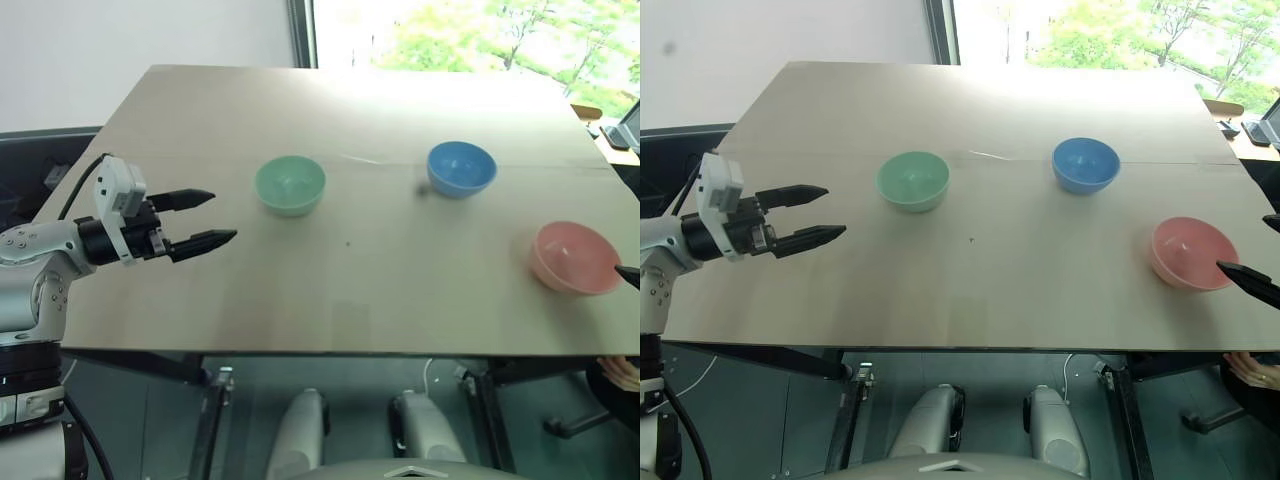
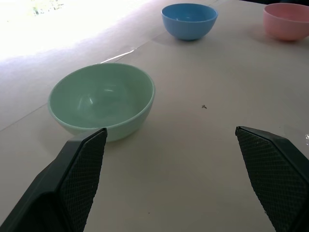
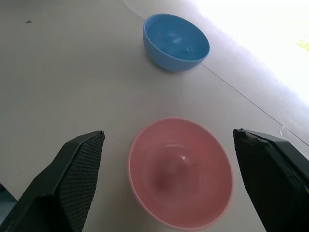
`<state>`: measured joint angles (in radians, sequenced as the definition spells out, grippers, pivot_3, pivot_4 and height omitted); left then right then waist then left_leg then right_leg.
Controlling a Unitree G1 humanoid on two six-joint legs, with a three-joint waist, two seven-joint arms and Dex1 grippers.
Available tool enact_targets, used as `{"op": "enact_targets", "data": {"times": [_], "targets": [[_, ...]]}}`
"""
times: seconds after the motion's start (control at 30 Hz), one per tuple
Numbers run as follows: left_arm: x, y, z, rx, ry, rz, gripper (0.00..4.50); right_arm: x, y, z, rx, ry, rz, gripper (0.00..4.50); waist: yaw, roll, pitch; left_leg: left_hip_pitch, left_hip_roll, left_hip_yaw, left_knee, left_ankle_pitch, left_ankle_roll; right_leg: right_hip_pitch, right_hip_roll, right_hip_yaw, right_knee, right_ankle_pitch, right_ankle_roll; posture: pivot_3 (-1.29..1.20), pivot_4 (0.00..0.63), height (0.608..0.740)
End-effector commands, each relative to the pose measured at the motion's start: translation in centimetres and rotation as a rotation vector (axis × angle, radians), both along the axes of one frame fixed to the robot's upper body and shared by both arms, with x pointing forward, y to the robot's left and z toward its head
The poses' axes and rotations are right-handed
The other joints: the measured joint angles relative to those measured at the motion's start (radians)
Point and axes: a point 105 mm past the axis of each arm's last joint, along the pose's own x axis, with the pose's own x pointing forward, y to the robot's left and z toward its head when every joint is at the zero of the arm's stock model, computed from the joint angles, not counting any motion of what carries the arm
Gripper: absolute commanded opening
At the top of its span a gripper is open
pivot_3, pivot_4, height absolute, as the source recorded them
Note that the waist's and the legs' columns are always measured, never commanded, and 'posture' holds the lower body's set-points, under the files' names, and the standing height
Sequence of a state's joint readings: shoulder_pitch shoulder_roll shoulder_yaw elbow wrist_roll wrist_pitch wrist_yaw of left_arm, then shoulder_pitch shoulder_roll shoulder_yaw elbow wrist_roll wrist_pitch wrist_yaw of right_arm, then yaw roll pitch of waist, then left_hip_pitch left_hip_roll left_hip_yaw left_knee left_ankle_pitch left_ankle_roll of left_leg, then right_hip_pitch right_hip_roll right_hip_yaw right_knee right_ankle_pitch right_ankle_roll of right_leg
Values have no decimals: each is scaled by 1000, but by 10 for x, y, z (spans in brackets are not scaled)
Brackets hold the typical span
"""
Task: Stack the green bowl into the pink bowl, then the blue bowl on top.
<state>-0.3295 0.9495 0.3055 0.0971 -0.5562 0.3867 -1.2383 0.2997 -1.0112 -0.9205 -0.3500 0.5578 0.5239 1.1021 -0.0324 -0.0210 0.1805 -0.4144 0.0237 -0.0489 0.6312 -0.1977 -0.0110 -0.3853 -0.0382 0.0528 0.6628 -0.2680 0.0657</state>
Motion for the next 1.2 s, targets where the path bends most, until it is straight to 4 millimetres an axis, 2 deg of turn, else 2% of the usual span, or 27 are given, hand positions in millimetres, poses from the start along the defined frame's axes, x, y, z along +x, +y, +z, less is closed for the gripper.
{"op": "enact_targets", "data": {"times": [0.03, 0.3, 0.47, 0.6, 0.67, 0.73, 0.83, 0.93, 1.07, 1.2], "targets": [[1, -4, 14, -9, -47, -23, 4500, 2, 4, 8, -13, -35, 14, 4472, 0, 0, 0, 0, 0, 0, 0, 0, 0, 0, 0, 0, 0, 0, 0, 0, 150, 740], [1, -28, 22, -40, -89, -106, 4500, 18, 19, -2, -8, -65, 37, 4472, 0, 0, 0, 0, 0, 0, 0, 0, 0, 0, 0, 0, 0, 1, 0, 0, 150, 740], [-4, -48, 24, -36, -106, -214, 4500, 34, 40, -19, 22, -6, 8, 4472, -1, 0, 0, 0, 0, 0, 0, 0, 0, 0, 0, 0, 0, 1, 0, 0, 150, 740], [-9, -70, 24, -38, -116, -312, 4500, 51, 70, -36, 73, 41, 22, 4472, -3, 0, 0, 0, 0, 0, 0, 0, 0, 0, 0, 0, 0, 2, -2, 0, 150, 740], [-15, -82, 19, -10, -124, -370, 4500, 54, 80, -51, 118, 119, 10, 4472, -2, 0, 0, -1, 0, 0, 0, 0, 0, 0, 0, 0, 0, 2, -3, 0, 150, 740], [-22, -90, 19, -19, -110, -418, 4500, 58, 79, -65, 114, 182, -39, 4472, 1, 0, 0, -2, 0, 0, 0, 0, 0, -2, 0, 0, 0, 3, -3, 0, 150, 740], [-26, -97, 17, -7, -106, -457, 4500, 66, 73, -72, 103, 203, -109, 4472, 5, 0, 0, -3, -1, 0, 0, 0, 0, -3, 0, 0, 0, 3, -3, 0, 150, 740], [-29, -100, 17, -4, -107, -471, 4500, 70, 70, -71, 98, 196, -142, 4472, 4, 0, 0, -3, -1, 0, 0, 0, 0, -3, 0, 0, 0, 3, -3, 0, 150, 740], [-31, -100, 17, -16, -105, -467, 4500, 71, 73, -57, 77, 122, -129, 4472, 4, 0, 0, -2, -1, 0, 0, 0, 1, -3, 0, 0, 0, 3, -3, 0, 150, 740], [-31, -104, 17, -30, -114, -473, 4500, 68, 66, -62, 43, 154, -179, 4472, 4, 0, 0, -2, -1, 0, 0, 0, 1, -3, 0, 0, 0, 3, -3, 0, 150, 740]]}}
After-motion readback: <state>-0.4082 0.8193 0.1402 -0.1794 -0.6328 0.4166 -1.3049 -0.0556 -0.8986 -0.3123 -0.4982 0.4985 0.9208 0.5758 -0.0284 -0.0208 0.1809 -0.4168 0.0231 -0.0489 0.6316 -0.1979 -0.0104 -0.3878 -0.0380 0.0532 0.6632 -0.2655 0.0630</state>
